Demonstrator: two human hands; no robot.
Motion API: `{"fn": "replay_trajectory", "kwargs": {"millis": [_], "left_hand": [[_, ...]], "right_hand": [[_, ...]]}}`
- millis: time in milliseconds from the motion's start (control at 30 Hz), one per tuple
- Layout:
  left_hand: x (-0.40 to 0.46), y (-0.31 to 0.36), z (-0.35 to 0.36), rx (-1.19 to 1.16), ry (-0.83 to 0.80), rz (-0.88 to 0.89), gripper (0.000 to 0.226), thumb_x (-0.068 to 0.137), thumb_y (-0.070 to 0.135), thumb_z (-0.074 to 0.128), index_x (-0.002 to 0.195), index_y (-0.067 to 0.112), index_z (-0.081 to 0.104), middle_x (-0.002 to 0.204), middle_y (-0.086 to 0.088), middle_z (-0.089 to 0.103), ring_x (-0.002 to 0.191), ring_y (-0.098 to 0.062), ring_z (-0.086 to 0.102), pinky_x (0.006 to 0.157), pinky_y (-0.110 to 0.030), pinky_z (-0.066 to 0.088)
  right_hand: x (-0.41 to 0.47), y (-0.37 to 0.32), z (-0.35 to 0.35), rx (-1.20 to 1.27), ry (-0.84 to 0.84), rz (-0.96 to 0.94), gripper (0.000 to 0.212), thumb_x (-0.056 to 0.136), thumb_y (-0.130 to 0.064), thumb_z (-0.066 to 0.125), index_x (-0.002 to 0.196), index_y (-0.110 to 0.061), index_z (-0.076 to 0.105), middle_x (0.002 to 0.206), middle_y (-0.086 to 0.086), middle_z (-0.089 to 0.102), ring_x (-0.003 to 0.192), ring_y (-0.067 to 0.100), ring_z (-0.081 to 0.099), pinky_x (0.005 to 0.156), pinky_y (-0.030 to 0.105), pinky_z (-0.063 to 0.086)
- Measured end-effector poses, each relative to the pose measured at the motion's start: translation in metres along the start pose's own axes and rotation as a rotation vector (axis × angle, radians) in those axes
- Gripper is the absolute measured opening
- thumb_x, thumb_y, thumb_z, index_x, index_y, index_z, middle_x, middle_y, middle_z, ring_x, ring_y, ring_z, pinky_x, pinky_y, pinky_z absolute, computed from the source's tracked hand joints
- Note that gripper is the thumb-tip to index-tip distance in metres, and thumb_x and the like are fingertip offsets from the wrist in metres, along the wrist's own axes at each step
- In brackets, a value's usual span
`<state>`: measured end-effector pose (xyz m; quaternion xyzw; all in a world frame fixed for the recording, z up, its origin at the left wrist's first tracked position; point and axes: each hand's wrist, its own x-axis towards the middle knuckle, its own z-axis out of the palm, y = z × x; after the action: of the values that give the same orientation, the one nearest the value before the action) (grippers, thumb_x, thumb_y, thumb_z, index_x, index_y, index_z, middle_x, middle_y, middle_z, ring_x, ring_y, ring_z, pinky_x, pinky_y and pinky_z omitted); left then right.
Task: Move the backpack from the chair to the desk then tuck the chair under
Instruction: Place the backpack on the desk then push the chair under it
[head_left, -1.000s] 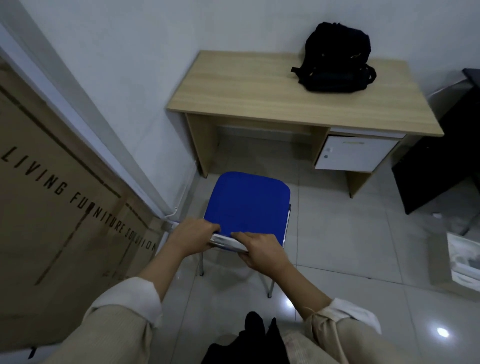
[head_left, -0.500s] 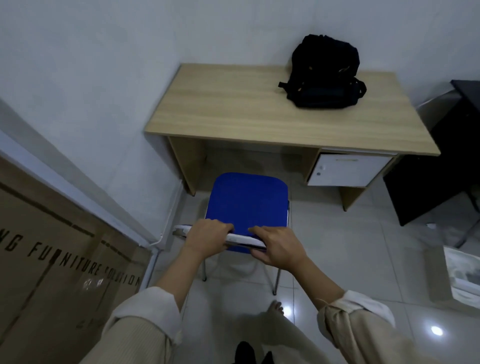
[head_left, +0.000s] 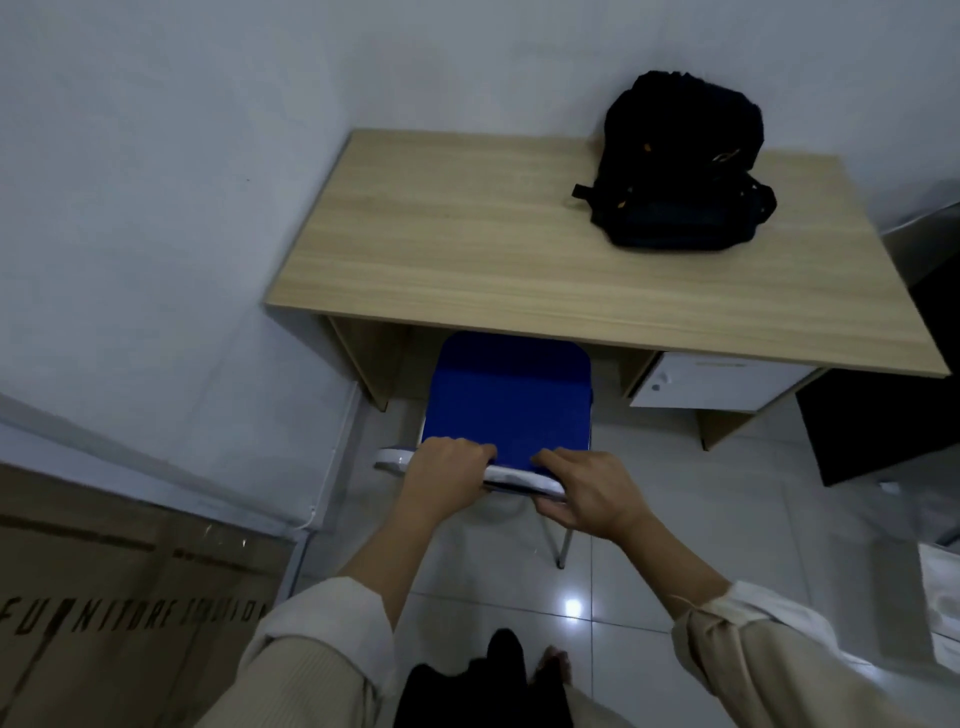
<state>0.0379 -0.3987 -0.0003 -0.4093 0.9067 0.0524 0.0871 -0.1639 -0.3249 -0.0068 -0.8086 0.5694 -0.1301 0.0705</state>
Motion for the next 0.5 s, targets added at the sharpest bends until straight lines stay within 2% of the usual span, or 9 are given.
{"fn": "replay_trajectory", "kwargs": {"millis": [100,233,367,500], "left_hand": [[0.015,-0.005,0.000,0.017,0.003,0.019,0.028,0.086,0.038,0.054,0.108,0.020,0.056,0.092,-0.007,0.071,0.081,-0.028,0.065,0.064,-0.035,0.044],[0.030,-0.010,0.000,-0.003,0.048,0.055,0.032,0.087,0.047,0.051,0.106,0.022,0.057,0.090,-0.003,0.071,0.076,-0.022,0.065,0.064,-0.033,0.043],[0.050,-0.018,-0.007,-0.080,0.055,0.109,0.055,0.080,0.071,0.041,0.094,0.022,0.060,0.079,-0.001,0.069,0.067,-0.019,0.062,0.057,-0.031,0.042],[0.078,-0.042,-0.019,-0.141,0.030,0.190,0.066,0.076,0.080,0.034,0.094,0.022,0.058,0.083,0.000,0.068,0.065,-0.015,0.056,0.058,-0.028,0.034]], "right_hand": [[0.011,0.011,0.000,-0.002,-0.009,-0.003,0.034,0.084,-0.048,0.055,0.097,-0.018,0.064,0.074,0.002,0.068,0.054,0.021,0.058,0.049,0.031,0.048],[0.022,0.022,-0.002,-0.006,-0.002,-0.002,0.048,0.085,-0.061,0.046,0.091,-0.016,0.062,0.071,0.002,0.065,0.052,0.021,0.056,0.047,0.032,0.046],[0.035,0.036,-0.006,-0.003,-0.043,0.094,0.057,0.084,-0.069,0.047,0.097,-0.014,0.059,0.078,0.005,0.067,0.060,0.025,0.059,0.054,0.035,0.047],[0.060,0.046,-0.008,0.002,-0.060,0.153,0.065,0.083,-0.075,0.038,0.100,-0.015,0.057,0.084,0.005,0.067,0.065,0.025,0.060,0.058,0.035,0.047]]}}
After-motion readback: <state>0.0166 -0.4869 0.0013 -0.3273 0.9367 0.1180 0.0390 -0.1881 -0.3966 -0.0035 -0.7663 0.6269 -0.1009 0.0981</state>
